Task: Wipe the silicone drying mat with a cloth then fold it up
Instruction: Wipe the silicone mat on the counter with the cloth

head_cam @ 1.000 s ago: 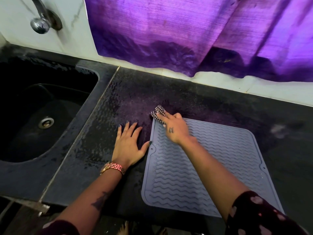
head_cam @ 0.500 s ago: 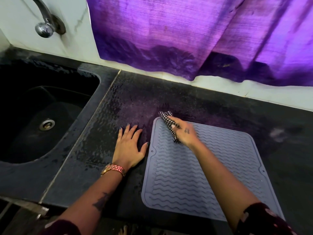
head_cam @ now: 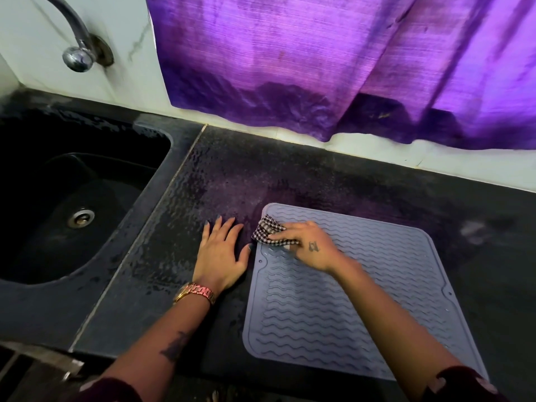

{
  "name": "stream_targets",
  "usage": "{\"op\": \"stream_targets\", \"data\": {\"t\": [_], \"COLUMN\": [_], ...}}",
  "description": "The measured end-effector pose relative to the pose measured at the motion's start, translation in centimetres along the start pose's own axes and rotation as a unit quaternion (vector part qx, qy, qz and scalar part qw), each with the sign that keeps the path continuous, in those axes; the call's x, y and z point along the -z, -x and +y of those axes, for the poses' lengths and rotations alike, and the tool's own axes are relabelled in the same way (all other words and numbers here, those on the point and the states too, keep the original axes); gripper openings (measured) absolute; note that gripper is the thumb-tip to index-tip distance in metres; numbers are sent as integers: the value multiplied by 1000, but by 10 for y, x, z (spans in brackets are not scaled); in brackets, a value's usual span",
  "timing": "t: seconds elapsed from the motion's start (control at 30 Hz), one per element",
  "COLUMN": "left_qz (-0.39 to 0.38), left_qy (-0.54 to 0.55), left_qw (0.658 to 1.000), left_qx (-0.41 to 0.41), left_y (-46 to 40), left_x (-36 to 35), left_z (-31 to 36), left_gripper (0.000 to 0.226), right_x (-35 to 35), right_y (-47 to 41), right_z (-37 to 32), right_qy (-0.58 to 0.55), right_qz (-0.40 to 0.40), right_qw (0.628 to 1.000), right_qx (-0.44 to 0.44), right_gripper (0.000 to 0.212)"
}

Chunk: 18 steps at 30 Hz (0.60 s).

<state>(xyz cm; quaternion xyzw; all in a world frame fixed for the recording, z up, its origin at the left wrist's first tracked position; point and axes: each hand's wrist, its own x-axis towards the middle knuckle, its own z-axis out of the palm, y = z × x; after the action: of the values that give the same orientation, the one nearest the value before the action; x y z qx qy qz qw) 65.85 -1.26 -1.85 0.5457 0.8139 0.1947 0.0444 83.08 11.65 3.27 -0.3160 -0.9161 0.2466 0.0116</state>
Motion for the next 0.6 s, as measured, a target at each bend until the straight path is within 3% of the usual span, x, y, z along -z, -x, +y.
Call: {"op": "stream_targets", "data": {"t": [0.07,0.1,0.17,0.27,0.33,0.47,0.6], "left_qz": [0,-1,-1,1,4,4,4], "left_qy": [4,5,6,11,14,19,21], "left_qw": [1000,1000,1000,1000,1000,1000,1000], "left_qx": [-1,-2,-2,-3,-3,-3,-5], "left_y": [0,0,0,1,1,1,1], "left_x": [0,-1,-1,-1,-1,0,1], "left_z": [0,0,-1,0,-1,0,0], "left_gripper": [65,65,65,61,54,51,54], "right_x": [11,13,9,-9,-14,-12,-11], "right_y": [-1,-3,-10,-15,-13,-2,14], "right_z": [2,3,1,-6,-9,-13,-11], "right_qy": [-208,-246,-166,1,54,85,30], "right_qz": [24,60,104,75,68,30,-5], "right_qw": [976,965,978,995,995,996,999], "right_qx": [-53,-69,-76,-63,-46,5,15], "right_gripper": [40,39,38,41,43,45,40]}}
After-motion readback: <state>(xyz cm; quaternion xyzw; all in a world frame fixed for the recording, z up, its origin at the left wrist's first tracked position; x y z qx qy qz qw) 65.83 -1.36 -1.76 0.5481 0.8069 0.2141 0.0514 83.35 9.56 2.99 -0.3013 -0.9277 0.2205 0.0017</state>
